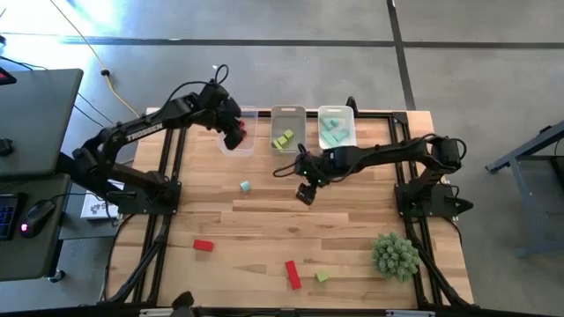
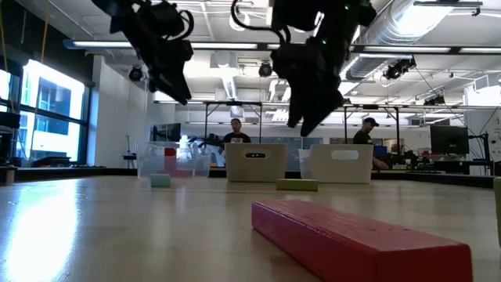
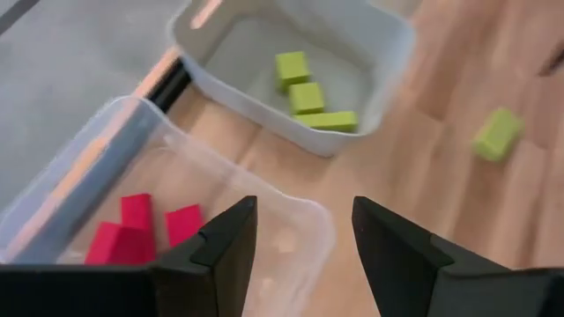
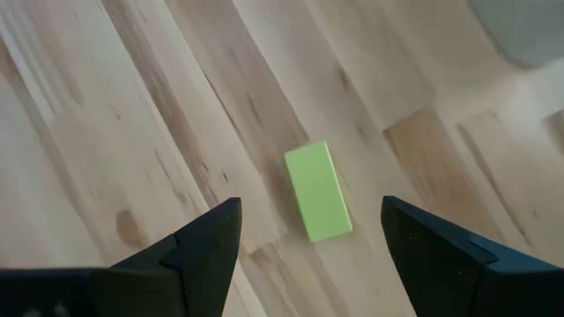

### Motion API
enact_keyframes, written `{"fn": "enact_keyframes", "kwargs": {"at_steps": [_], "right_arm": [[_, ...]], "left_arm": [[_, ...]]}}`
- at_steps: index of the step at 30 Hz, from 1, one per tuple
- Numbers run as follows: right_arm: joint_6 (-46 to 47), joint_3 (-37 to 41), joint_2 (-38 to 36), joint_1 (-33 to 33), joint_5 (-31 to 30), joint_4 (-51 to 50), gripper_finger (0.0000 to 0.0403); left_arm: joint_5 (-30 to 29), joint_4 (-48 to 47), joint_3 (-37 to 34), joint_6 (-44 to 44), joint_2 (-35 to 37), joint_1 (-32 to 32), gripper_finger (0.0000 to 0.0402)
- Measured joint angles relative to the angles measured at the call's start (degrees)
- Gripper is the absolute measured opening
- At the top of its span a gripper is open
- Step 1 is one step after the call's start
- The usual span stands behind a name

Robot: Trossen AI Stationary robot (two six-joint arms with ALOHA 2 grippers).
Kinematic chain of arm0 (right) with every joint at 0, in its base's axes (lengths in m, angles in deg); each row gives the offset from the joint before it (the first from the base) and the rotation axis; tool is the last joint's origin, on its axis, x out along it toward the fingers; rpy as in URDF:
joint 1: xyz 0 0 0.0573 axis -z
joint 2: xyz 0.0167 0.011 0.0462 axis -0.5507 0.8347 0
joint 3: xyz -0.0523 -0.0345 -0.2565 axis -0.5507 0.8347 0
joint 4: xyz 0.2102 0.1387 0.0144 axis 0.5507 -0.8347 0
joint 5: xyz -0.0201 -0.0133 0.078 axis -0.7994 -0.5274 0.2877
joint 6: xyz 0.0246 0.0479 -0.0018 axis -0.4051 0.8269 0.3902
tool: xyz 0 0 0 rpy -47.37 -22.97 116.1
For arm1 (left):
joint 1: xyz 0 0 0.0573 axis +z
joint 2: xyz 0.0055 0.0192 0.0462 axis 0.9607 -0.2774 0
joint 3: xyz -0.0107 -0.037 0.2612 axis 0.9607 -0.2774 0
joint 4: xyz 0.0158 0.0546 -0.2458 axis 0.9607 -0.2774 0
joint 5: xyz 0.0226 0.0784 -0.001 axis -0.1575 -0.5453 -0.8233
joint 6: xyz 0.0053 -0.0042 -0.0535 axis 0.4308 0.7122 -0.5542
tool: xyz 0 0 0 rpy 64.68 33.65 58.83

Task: Sort & place blocks by color
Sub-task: Put the green block into the gray bin

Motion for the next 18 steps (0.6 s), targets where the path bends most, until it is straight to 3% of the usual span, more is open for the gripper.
{"fn": "enact_keyframes", "kwargs": {"at_steps": [9, 18], "right_arm": [[-6.7, 8.9, 0.0, 0.0, -0.7, 8.8, 0.0261], [-12.7, 14.8, 0.0, -0.1, -1.0, 18.2, 0.0261]], "left_arm": [[-0.1, -3.9, 0.0, -5.4, 7.8, -6.1, 0.0175], [-0.1, -6.1, 0.0, -10.1, 10.2, -9.9, 0.0175]]}}
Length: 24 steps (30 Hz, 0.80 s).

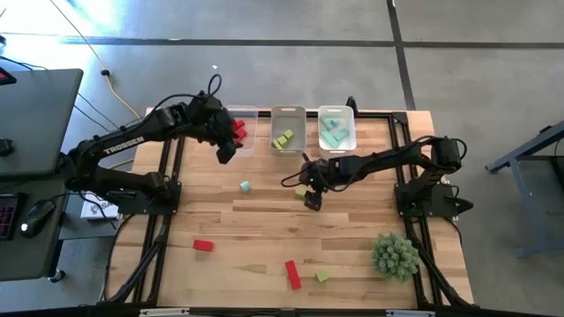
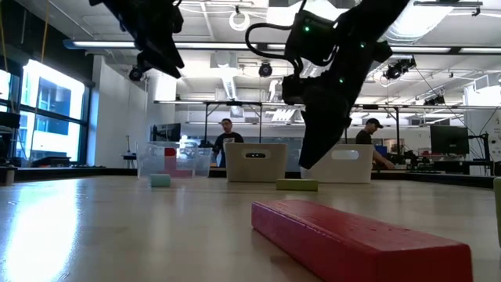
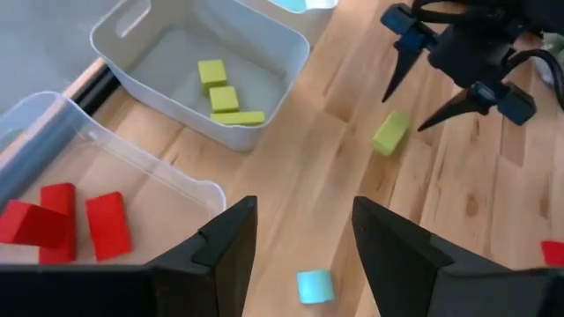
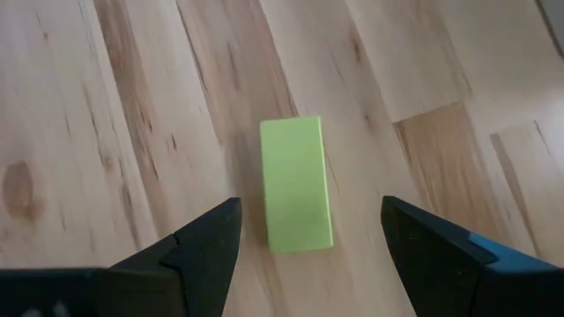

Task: Sort & place blocks by color
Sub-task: Put the green block into the gray bin

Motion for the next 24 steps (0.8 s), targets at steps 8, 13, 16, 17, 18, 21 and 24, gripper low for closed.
{"fn": "enact_keyframes", "kwargs": {"at_steps": [8, 13, 16, 17, 18, 21, 24], "right_arm": [[-2.7, 2.7, 0.0, 0.0, 0.1, 5.1, 0.0261], [-3.7, 4.7, 0.0, 0.0, 0.1, 7.8, 0.0261], [-3.7, 5.6, 0.0, 0.0, 0.1, 7.9, 0.0261], [-3.6, 5.8, 0.0, 0.0, 0.1, 8.0, 0.0261], [-3.6, 6.0, 0.0, 0.0, 0.2, 8.5, 0.0261], [-3.9, 6.3, 0.2, 0.0, 0.2, 9.0, 0.0261], [-3.9, 6.3, 2.0, 0.0, 1.4, 10.4, 0.0261]], "left_arm": [[-0.2, -1.3, 0.0, -0.9, 0.0, -1.7, 0.0175], [-0.2, -1.3, 0.0, -1.1, 0.0, -1.8, 0.0175], [-0.2, -1.1, 0.0, -1.1, 0.0, -1.8, 0.0175], [-0.2, -1.1, 0.0, -1.1, 0.0, -1.8, 0.0175], [-0.2, -1.1, 0.0, -1.1, 0.0, -1.8, 0.0175], [-1.0, -1.1, 0.0, -1.1, 0.0, -1.8, 0.0175], [-3.7, -1.1, 0.0, -1.1, 0.0, -1.8, 0.0175]]}}
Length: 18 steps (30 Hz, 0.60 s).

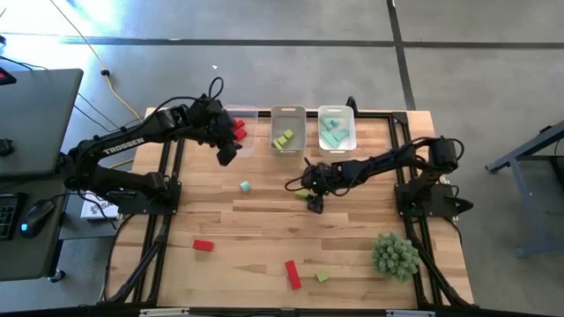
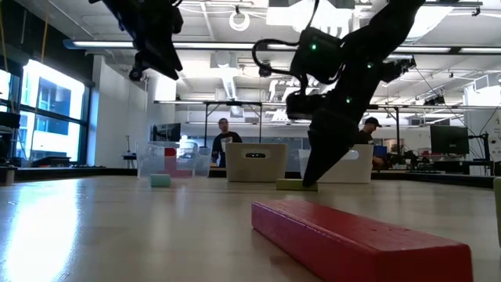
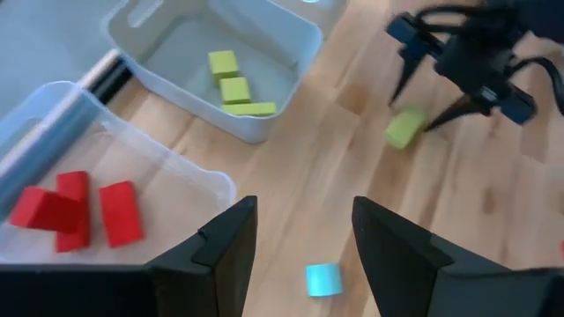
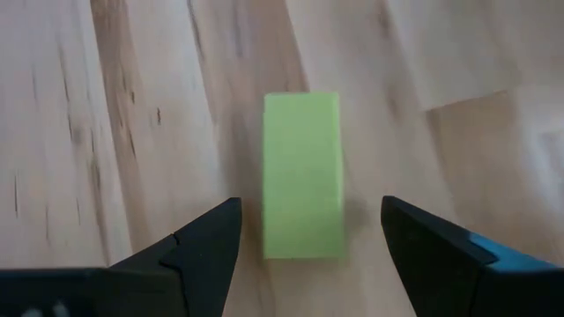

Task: Sort & place blocks by color
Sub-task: Put the green block into the gray bin

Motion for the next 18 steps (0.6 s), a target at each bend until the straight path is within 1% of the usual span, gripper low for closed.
{"fn": "enact_keyframes", "kwargs": {"at_steps": [4, 7, 10, 15, 16, 18], "right_arm": [[1.8, 0.0, 2.0, 0.0, 0.4, 2.3, 0.0254], [3.0, -0.1, 2.5, 0.0, 0.2, 2.3, 0.0233], [3.1, -0.1, 2.6, 0.1, -0.1, 2.1, 0.0194], [6.9, -0.2, 2.6, 0.1, -0.1, 2.3, 0.0109], [8.0, -0.2, 2.6, 0.1, 0.2, 2.5, 0.0098], [9.7, -0.6, 2.7, 0.1, 0.6, 2.2, 0.0096]], "left_arm": [[-1.2, 0.0, 0.0, 0.1, 0.0, 0.1, 0.0175], [-1.7, 0.0, 0.0, 1.5, 0.0, 0.1, 0.0175], [-2.6, 0.0, 0.0, 2.3, 0.0, 0.1, 0.0175], [-4.7, 0.0, 0.0, 4.9, 0.0, 0.1, 0.0175], [-5.6, 0.0, 0.0, 5.6, 0.0, 0.1, 0.0175], [-7.8, 0.0, 0.0, 7.3, 0.0, 0.1, 0.0175]]}}
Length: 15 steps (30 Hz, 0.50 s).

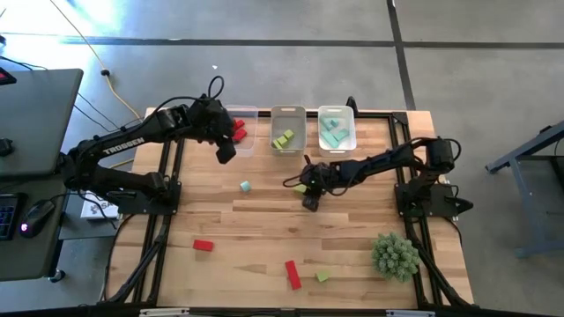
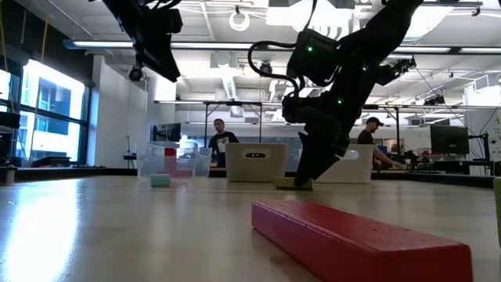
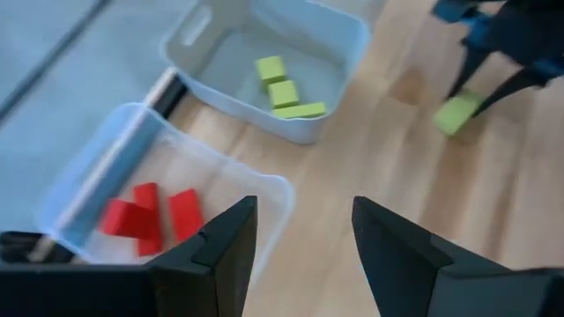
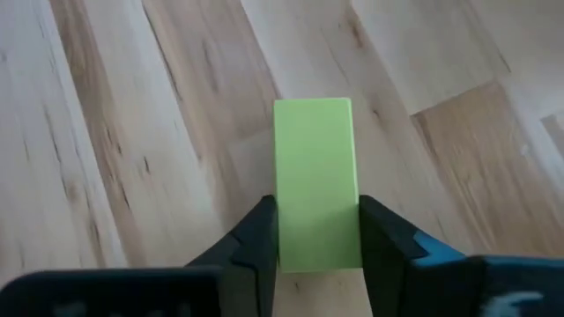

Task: Sort & place blocks by color
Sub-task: Put the green block into the gray bin

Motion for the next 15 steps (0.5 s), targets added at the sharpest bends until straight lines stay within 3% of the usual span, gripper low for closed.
{"fn": "enact_keyframes", "kwargs": {"at_steps": [8, 15], "right_arm": [[1.3, -7.4, 0.6, 0.3, 3.4, -5.3, 0.0096], [0.6, -16.5, 0.5, 2.9, 0.2, -6.0, 0.0096]], "left_arm": [[-9.5, 0.7, 0.0, 6.2, 0.0, 0.8, 0.0175], [-9.6, 3.9, 0.0, 7.3, -0.2, 4.7, 0.0175]]}}
